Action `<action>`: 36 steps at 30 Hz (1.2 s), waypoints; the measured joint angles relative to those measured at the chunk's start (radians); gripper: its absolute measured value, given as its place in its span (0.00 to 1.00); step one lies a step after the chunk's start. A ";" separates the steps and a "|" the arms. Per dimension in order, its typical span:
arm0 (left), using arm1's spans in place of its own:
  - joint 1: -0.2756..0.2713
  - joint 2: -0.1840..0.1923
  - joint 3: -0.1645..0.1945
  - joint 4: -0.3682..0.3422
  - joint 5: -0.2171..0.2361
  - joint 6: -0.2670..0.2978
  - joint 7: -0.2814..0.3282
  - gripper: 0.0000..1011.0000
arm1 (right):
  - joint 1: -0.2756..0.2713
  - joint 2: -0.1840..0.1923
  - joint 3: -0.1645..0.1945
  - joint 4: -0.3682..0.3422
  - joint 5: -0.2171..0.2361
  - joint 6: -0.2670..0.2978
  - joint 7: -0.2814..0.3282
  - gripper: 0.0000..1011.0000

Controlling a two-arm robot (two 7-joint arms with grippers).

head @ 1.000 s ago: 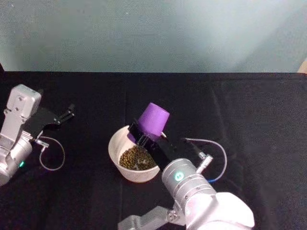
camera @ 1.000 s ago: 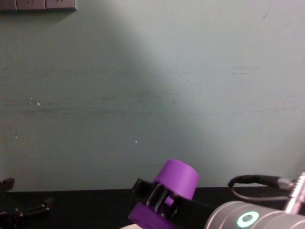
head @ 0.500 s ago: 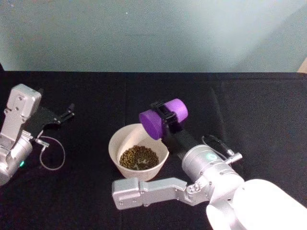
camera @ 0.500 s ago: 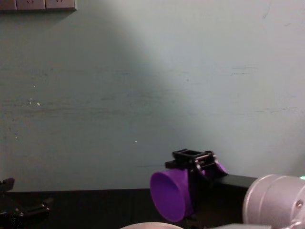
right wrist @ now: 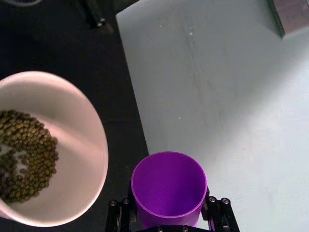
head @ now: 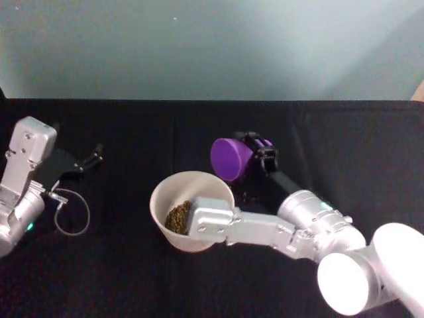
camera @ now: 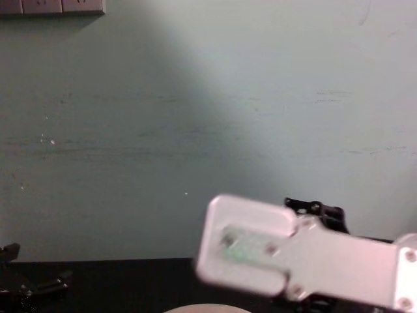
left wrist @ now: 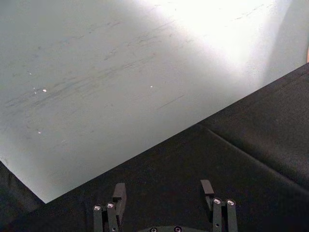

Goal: Pick up the cup and pour the mung beans from the cup into the bowl.

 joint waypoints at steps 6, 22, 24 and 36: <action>0.000 0.000 0.000 0.000 0.000 0.000 0.000 0.99 | -0.026 -0.011 0.082 0.033 0.177 -0.068 -0.029 0.72; 0.000 0.000 0.000 0.000 0.000 0.000 0.000 0.99 | -0.026 -0.062 0.240 0.191 0.614 -0.210 0.003 0.72; 0.000 0.000 0.000 0.000 0.000 0.000 0.000 0.99 | -0.016 -0.070 0.249 0.216 0.659 -0.222 0.019 0.72; 0.000 0.000 0.000 0.000 0.000 0.000 0.000 0.99 | 0.038 -0.133 0.303 0.389 0.930 -0.275 0.099 0.72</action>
